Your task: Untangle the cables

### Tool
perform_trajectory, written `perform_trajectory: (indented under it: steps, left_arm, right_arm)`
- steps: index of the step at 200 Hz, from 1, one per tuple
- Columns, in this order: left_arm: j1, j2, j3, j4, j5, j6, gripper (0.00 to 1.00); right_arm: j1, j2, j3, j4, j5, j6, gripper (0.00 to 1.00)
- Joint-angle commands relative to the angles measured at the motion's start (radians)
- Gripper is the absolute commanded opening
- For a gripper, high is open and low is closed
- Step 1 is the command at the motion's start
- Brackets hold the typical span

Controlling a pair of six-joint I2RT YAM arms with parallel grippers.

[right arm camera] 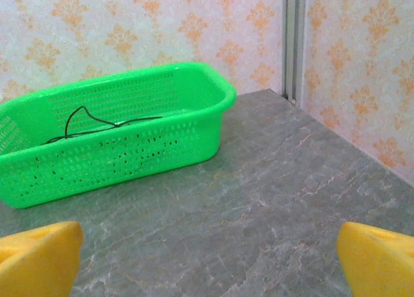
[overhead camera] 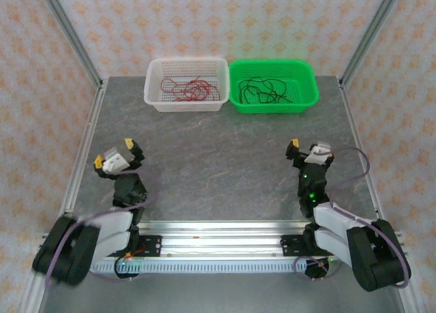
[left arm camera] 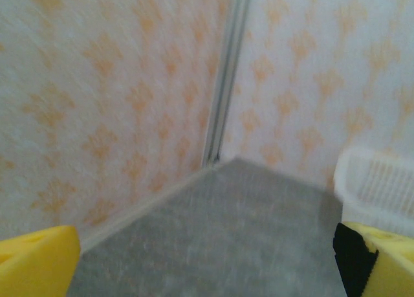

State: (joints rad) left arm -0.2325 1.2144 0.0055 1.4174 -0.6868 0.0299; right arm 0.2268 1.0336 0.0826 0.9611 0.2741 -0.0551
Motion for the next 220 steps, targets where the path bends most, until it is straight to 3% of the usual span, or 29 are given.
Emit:
perform_trajectory:
  steps: [1,18,37,53,70,81,87,96,100,109,122,141,162,181,220]
  left_arm:
    - [0.024,0.239,-0.071,0.414,0.032,-0.009,1.00]
    - [0.039,0.327,0.001,0.399,0.111,0.035,1.00]
    - [0.046,0.301,0.028,0.289,0.186,0.036,1.00]
    - [0.090,0.315,0.030,0.255,0.316,0.007,1.00]
    - [0.132,0.402,0.023,0.394,0.363,-0.002,1.00]
    - [0.160,0.350,0.027,0.301,0.390,-0.041,1.00]
    - [0.183,0.323,0.039,0.232,0.403,-0.072,1.00]
    - [0.223,0.312,0.080,0.144,0.411,-0.121,1.00]
    - [0.238,0.318,0.102,0.115,0.426,-0.133,1.00]
    - [0.241,0.322,0.143,0.047,0.497,-0.110,1.00]
    - [0.236,0.307,0.192,-0.089,0.511,-0.107,1.00]
    - [0.238,0.328,0.174,-0.024,0.513,-0.099,1.00]
    - [0.234,0.322,0.187,-0.052,0.533,-0.087,0.99]
    - [0.231,0.320,0.217,-0.115,0.629,-0.048,0.99]
    - [0.231,0.322,0.208,-0.091,0.637,-0.044,1.00]
  right_arm:
    - [-0.017,0.047,-0.027,0.167,0.017,-0.032,1.00]
    - [-0.040,0.105,-0.048,0.254,-0.022,-0.027,1.00]
    - [-0.074,0.175,-0.059,0.350,-0.079,-0.014,1.00]
    - [-0.112,0.235,-0.044,0.397,-0.153,-0.016,1.00]
    - [-0.163,0.397,-0.035,0.523,-0.234,0.003,1.00]
    - [-0.172,0.505,0.001,0.589,-0.287,-0.014,1.00]
    - [-0.172,0.509,0.037,0.531,-0.297,-0.021,1.00]
    - [-0.182,0.470,0.150,0.242,-0.285,-0.001,1.00]
    - [-0.198,0.487,0.180,0.197,-0.302,0.012,1.00]
    - [-0.226,0.499,0.139,0.311,-0.352,0.031,1.00]
    - [-0.225,0.484,0.163,0.235,-0.346,0.025,1.00]
    - [-0.223,0.484,0.156,0.252,-0.344,0.024,1.00]
    - [-0.221,0.485,0.150,0.267,-0.341,0.023,1.00]
    - [-0.219,0.482,0.149,0.267,-0.338,0.021,1.00]
    - [-0.218,0.481,0.149,0.264,-0.338,0.021,1.00]
